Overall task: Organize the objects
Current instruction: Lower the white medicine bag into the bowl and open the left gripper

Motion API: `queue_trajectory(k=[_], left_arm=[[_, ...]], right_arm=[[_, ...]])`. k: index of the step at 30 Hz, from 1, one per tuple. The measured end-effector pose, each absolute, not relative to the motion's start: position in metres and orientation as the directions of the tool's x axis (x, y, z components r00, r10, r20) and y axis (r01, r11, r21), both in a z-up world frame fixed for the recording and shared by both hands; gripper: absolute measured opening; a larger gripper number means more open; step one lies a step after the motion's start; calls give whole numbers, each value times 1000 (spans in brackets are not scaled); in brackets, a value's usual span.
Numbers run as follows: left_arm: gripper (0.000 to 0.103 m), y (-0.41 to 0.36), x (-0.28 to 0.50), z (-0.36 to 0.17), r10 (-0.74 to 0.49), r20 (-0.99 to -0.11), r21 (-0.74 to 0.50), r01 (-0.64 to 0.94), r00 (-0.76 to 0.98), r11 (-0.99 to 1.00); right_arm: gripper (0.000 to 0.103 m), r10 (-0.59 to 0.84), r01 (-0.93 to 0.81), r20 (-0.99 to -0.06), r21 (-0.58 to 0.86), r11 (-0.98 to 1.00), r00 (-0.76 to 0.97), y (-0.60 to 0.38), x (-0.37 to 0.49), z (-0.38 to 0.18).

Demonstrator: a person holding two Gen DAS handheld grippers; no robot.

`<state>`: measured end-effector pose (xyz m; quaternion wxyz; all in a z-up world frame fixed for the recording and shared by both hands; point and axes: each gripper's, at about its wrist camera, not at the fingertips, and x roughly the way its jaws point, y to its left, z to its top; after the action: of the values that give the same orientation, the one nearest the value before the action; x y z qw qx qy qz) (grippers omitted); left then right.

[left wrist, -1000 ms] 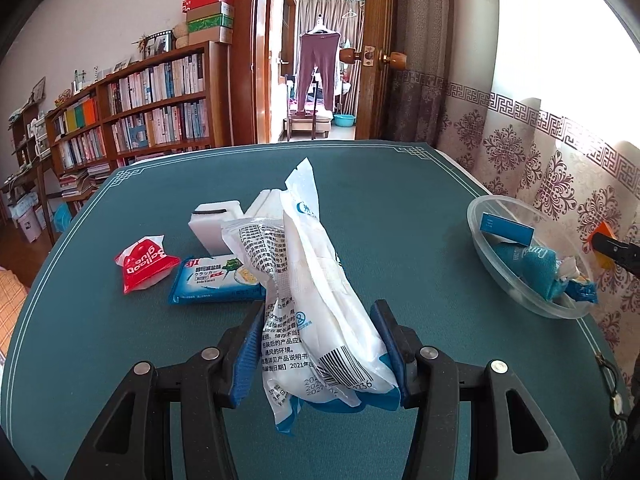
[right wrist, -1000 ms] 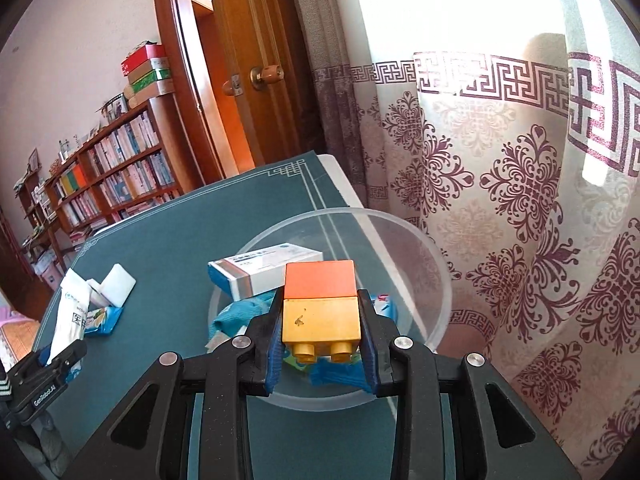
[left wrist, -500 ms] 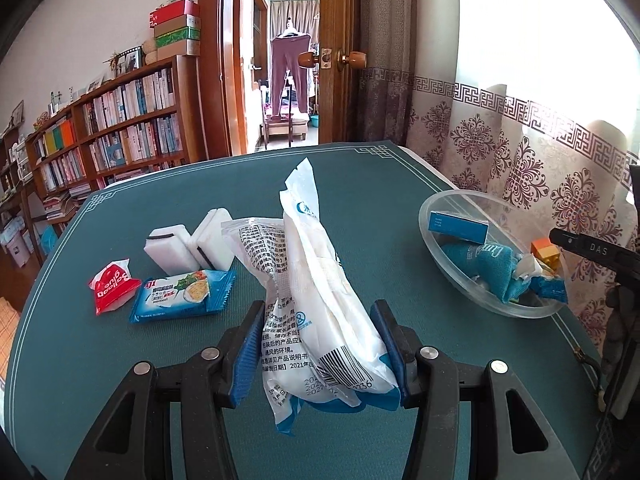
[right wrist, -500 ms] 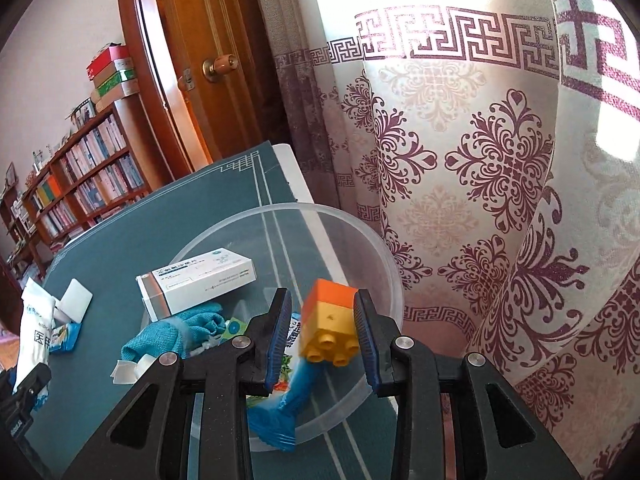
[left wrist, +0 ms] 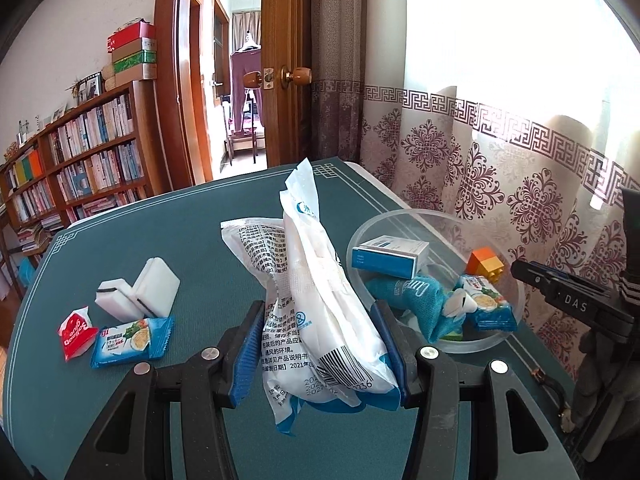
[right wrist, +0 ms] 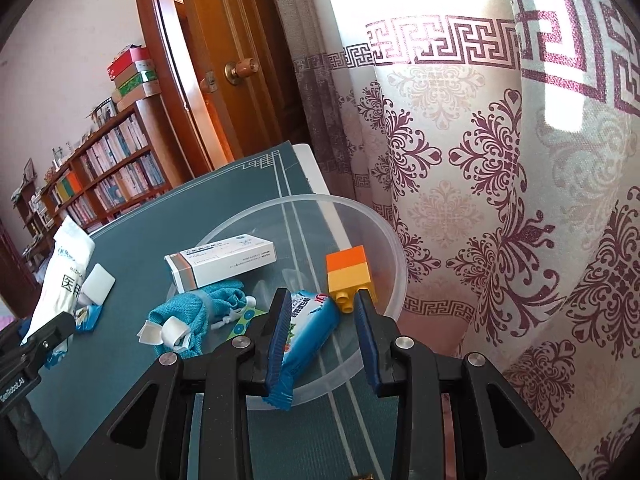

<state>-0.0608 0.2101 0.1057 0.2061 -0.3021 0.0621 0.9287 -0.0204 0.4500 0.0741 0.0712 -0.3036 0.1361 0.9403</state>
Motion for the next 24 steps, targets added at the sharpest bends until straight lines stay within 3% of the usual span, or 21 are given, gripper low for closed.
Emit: queue_trajectory(k=[10,18,19,20,21,24], left_arm=[[56,275,-66,123,481,-584,-44,-566,-654,-823],[56,314,-82,113,512,-603,-41,-617,-612,-786],[63,316,-83,112,517,-604,-38,-626,-607,-779],[79,318,-84,111,519,-605,-34,-631,-604,-775],[85,318,-84,110,521,-600,-35,-630,-608,-776],[87,311,-81,108,519,-585,-30,-622,-623,-782]], right_arm=[[34,35,-205,-585,227,-952,-810,455,-14,69],[34,31,-210,-581,244,-947,-813,461,-14,67],[34,29,-210,-582,246,-946,-812,461,-14,67],[34,26,-210,-585,249,-945,-811,461,-14,66],[34,24,-211,-588,251,-945,-809,462,-15,65],[34,21,-213,-597,253,-944,-802,462,-16,61]])
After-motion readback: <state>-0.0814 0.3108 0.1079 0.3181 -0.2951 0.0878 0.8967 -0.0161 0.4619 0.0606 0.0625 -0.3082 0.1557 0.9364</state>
